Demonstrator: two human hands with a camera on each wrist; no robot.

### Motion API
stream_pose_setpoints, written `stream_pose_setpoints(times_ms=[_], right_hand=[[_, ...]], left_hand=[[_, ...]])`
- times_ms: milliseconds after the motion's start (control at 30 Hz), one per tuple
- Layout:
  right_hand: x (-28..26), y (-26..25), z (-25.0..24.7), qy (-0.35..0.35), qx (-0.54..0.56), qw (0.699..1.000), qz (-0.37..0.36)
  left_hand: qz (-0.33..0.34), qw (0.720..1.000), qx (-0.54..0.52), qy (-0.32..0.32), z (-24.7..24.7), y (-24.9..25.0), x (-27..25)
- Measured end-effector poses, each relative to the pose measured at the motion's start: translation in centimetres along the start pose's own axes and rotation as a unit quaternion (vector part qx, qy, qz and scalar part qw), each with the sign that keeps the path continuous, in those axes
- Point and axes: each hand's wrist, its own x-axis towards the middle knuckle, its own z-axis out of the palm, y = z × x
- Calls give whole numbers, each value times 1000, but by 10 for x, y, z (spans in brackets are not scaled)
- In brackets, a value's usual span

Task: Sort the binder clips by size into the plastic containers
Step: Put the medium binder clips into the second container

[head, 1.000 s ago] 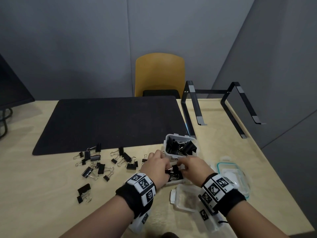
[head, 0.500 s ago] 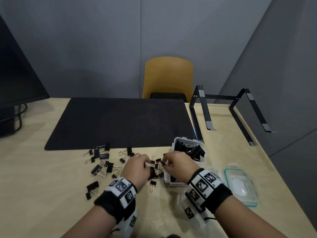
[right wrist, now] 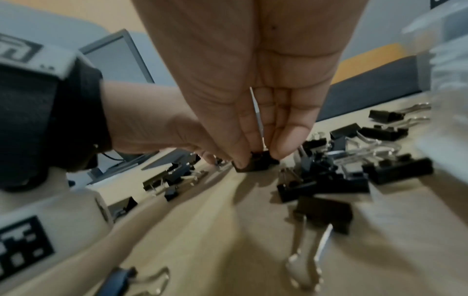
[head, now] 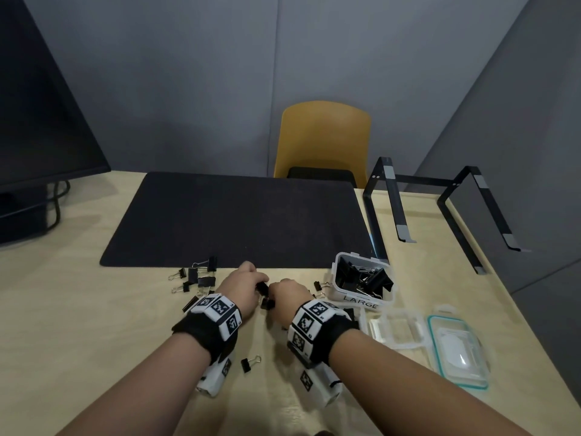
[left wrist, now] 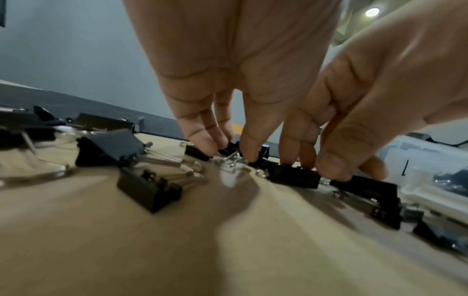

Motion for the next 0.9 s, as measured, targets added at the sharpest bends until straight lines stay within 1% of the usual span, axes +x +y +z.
stream_pose_setpoints(times_ms=[100,233,333,467,600,700,767,900], right_hand=[[0,0,5,0,-4,1000,2],[-4,-1,5,10,18,1000,-3],[-14,2,-4,43,68,997,-4],[-33,17,-18,73,150,986,4],[-57,47,-29,87,224,971,2],[-78,75,-37,103,247,963,-16],[-91,99,-44,103,259,960,-16],[-116,149,-55,98,295,950,-1]], left_hand=[[3,1000,24,-6,1,-1,0],[7,1000,27,-5,1,0,-1],[3,999,31,8,-2,2,-2],[-20,999,15,39,-3,9,-4],[-53,997,-15,50,0,20,-8],[-73,995,-51,44,2,29,-10],[-83,993,-74,48,1,39,-12],[-72,991,-102,37,-1,66,-16]])
